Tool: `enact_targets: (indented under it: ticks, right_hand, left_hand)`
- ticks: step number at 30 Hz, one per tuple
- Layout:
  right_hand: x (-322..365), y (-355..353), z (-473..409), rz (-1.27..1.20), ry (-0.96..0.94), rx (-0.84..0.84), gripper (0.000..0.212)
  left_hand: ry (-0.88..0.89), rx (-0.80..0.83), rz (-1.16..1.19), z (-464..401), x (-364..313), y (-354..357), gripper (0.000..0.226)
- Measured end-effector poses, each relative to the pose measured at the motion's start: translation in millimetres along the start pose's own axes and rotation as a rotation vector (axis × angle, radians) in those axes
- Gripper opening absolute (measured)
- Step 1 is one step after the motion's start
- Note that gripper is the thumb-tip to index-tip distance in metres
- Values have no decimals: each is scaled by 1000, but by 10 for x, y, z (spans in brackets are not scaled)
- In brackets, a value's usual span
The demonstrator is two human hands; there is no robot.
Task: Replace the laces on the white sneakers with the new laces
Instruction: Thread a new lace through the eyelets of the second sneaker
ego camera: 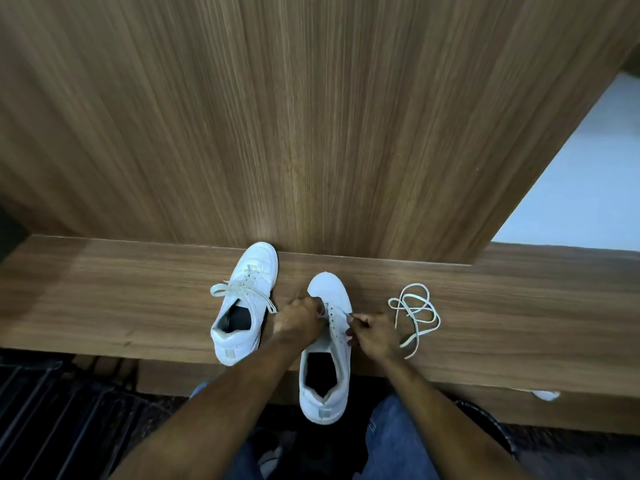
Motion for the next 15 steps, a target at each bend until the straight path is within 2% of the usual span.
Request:
enact_targets:
  ticks: [6,11,15]
  right_hand:
    - [56,35,-84,96,-54,-46,23]
    - [78,50,-166,274,-57,-95,25]
    - [114,47,-201,396,-132,-78,24]
  left_hand:
    - [-72,20,208,-122,49,151,31]
    - [-86,1,261,-129,94,205,34]
    - [-133,-16,255,-136,120,265,44]
Point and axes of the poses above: each hand's wrist, its own z-axis away from the middle knuckle, its own y-axis out of the palm, x = y × z, the point moved 1 cm from there along -z, towards the middle knuckle, and after that the axes turned 3 degrees about -z, right-handed, at the moved point
